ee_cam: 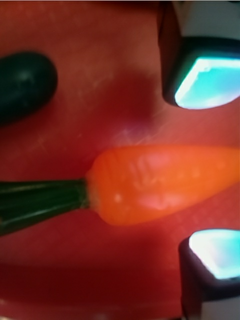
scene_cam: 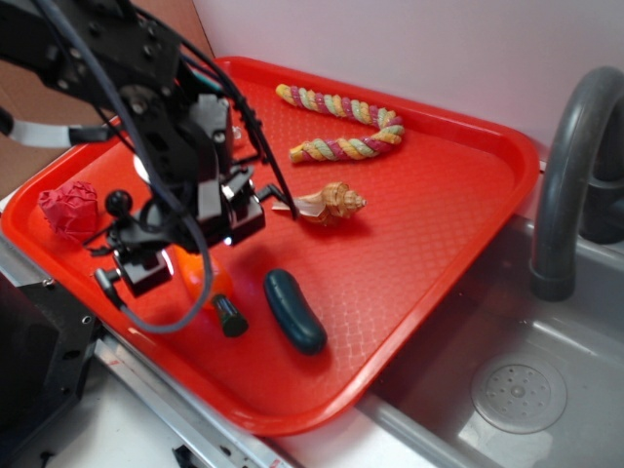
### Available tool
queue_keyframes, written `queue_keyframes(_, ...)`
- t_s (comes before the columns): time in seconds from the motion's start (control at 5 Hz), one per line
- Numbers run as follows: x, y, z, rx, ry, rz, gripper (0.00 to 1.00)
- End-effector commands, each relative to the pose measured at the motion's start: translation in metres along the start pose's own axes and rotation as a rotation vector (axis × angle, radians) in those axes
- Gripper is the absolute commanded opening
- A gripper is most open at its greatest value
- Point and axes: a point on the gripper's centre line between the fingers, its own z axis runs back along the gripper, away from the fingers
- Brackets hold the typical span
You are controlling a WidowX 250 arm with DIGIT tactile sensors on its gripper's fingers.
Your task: Grab the carrot.
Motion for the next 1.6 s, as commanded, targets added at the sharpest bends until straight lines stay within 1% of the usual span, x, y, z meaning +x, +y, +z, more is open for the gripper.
queue_keyframes(0.0, 0.007, 0.005, -0.031, 0.057, 0.003, 0.063, 0.0)
queue_keyframes(0.2, 0.002, 0.006, -0.028, 0.052, -0.056, 0.112, 0.0)
queue_keyframes(0.4, -0.019, 0.006, -0.008, 0.029, -0.15, 0.282, 0.0)
queue_keyframes(0.6, -0.061, 0.008, 0.028, 0.039, -0.255, 0.536, 0.0)
queue_keyframes(0.8, -0.085, 0.011, 0.054, 0.048, -0.154, 0.794, 0.0)
queue_keyframes(1.0, -0.091, 0.014, 0.076, 0.002, -0.108, 1.039, 0.0)
queue_keyframes(1.2, -0.084, 0.015, 0.105, -0.072, -0.113, 1.281, 0.0)
queue_keyframes(1.4, -0.084, 0.013, 0.134, -0.15, -0.212, 1.524, 0.0)
